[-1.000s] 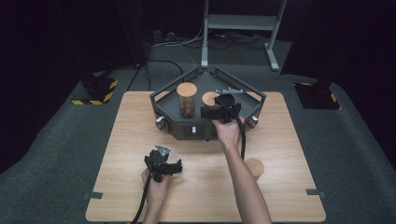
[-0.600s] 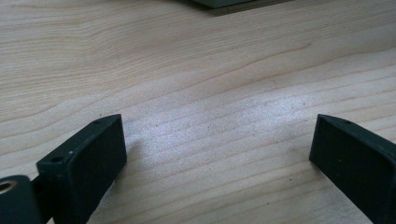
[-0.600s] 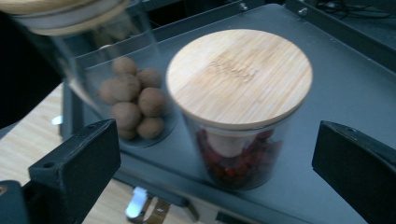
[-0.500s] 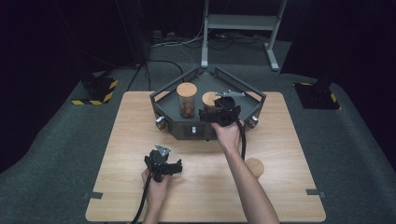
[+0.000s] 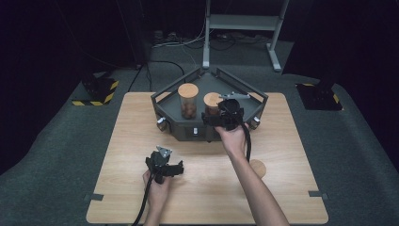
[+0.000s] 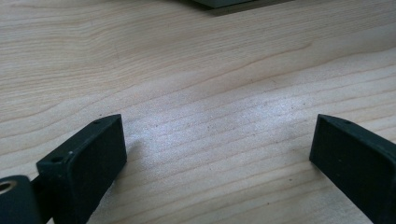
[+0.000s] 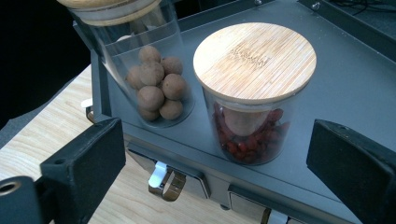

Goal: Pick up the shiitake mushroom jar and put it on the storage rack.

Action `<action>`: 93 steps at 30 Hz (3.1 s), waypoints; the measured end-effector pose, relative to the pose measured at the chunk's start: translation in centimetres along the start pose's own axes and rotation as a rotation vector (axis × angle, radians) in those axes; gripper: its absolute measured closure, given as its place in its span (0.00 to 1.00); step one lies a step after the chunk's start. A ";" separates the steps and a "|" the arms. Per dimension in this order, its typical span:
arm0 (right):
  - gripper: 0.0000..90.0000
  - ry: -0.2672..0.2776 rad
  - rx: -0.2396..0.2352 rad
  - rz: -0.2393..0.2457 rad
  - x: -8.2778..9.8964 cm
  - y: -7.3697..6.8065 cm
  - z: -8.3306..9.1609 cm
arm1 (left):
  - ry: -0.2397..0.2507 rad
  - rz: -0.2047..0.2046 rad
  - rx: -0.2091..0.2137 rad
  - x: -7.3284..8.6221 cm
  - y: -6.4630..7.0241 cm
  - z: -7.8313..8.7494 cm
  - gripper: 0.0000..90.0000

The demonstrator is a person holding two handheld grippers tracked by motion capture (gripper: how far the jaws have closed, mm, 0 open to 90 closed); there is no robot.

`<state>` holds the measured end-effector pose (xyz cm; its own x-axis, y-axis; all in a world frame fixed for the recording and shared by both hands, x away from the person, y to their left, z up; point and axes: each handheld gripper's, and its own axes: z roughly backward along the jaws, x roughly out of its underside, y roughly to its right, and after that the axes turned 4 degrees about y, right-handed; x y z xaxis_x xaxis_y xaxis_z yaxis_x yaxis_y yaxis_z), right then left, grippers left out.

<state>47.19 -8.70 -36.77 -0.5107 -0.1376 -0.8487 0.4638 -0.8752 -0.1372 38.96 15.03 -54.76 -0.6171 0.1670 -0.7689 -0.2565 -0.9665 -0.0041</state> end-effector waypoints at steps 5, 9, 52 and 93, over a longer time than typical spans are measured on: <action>0.05 0.000 -0.013 0.008 0.2 -0.1 0.0 | 0.000 0.000 0.000 0.0 0.0 0.0 0.04; 0.05 -0.002 -0.014 0.029 0.3 -0.5 0.3 | 0.000 0.000 0.000 0.0 0.0 0.0 0.04; 0.07 0.020 -0.054 0.063 2.9 0.4 4.0 | -0.001 -0.003 0.000 0.0 0.0 0.0 0.04; 0.08 0.051 -0.053 0.116 8.0 5.2 7.6 | -0.001 -0.003 -0.001 0.0 0.0 0.0 0.04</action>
<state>39.99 -17.89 -40.39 -0.4145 -0.2114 -0.8852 0.5557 -0.8291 -0.0622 38.96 15.04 -54.74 -0.6170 0.1701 -0.7683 -0.2579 -0.9662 -0.0067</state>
